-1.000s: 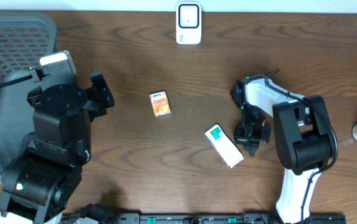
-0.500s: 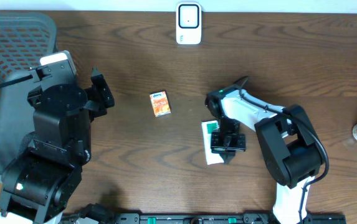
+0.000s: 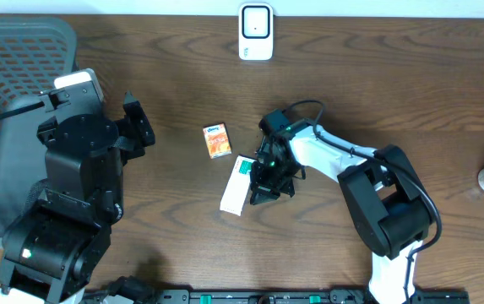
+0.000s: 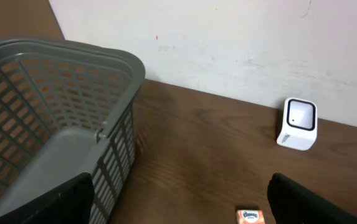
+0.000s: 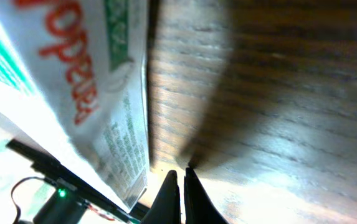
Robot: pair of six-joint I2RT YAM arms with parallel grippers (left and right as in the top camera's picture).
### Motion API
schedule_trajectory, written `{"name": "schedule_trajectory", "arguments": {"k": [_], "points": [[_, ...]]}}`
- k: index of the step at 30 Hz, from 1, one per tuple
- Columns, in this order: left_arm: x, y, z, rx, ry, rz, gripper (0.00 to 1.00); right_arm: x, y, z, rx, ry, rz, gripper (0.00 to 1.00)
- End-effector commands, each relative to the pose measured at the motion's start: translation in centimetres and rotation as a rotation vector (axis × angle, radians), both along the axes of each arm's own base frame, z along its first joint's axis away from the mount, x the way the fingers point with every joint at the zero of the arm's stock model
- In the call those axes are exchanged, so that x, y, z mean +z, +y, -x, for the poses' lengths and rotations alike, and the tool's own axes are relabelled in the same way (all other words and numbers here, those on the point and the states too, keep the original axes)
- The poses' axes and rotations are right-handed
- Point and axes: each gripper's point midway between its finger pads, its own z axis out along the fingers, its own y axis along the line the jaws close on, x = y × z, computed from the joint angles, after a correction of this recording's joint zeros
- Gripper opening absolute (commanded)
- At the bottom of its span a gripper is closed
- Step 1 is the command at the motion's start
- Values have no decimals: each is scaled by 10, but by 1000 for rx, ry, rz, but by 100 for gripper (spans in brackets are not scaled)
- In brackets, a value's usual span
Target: Scan the item barcode
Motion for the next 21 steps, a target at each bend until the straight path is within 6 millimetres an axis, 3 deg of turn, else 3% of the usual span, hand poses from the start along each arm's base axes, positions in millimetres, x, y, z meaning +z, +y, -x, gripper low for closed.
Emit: {"name": "schedule_trajectory", "arguments": {"k": [1,9,11,12,15,16,21], "points": [[-3,2,1,13,3,-2,89,10,-12,-2,-41,-59,109,1],[-3,2,1,13,3,-2,89,66,-50,-10,-19,-325,293,4],[-3,2,1,13,3,-2,89,79,-59,-22,-25,-432,339,38],[-3,2,1,13,3,-2,89,86,-62,-28,-36,-481,349,64],[-3,2,1,13,3,-2,89,97,-55,-38,-19,-536,278,93],[-3,2,1,13,3,-2,89,98,-51,-40,11,-552,252,99],[-3,2,1,13,3,-2,89,95,-36,-62,268,-727,172,99]]}}
